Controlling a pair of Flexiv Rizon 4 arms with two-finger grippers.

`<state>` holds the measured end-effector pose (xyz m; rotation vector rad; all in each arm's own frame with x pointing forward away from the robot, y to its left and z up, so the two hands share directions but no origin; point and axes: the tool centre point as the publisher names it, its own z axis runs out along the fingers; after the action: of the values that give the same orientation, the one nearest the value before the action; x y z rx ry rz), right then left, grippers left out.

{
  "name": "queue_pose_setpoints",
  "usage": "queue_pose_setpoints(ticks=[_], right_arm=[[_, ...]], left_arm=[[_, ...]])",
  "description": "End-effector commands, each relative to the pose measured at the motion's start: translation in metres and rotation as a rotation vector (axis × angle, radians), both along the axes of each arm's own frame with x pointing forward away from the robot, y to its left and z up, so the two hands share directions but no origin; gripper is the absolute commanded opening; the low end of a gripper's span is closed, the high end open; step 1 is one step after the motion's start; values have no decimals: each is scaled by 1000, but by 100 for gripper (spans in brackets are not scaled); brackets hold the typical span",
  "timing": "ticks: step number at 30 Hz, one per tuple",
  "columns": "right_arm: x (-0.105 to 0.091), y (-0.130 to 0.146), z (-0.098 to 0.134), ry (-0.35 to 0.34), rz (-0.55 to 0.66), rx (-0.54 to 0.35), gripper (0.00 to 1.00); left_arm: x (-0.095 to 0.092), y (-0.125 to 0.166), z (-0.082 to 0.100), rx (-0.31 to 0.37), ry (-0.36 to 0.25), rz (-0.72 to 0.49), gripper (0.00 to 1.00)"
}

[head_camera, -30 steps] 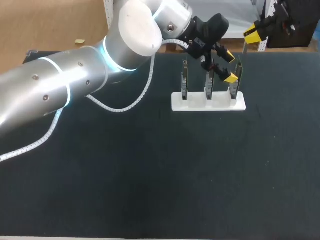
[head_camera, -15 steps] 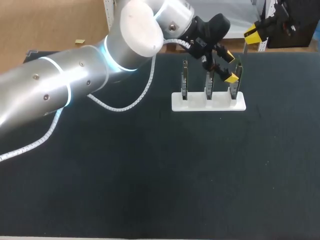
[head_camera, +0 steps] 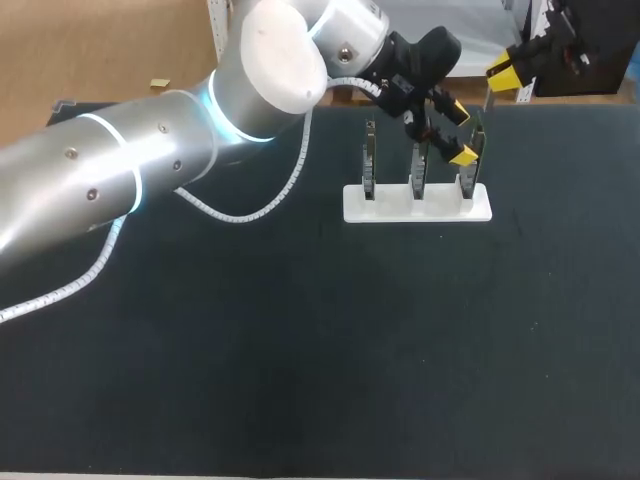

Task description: Pick up the optical module with the left hand, and insert it into the network port with the right hand.

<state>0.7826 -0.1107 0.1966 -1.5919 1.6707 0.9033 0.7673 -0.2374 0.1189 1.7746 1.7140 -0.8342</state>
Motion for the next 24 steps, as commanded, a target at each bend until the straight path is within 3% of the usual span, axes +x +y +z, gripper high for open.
queue_pose_setpoints(ticks=[1,24], right_arm=[[1,1,-2,3,4,-1,0],[-6,4,-7,21,22,-12,0]], left_arm=[[0,0,1,4,1,0,100],[0,0,1,4,1,0,100]])
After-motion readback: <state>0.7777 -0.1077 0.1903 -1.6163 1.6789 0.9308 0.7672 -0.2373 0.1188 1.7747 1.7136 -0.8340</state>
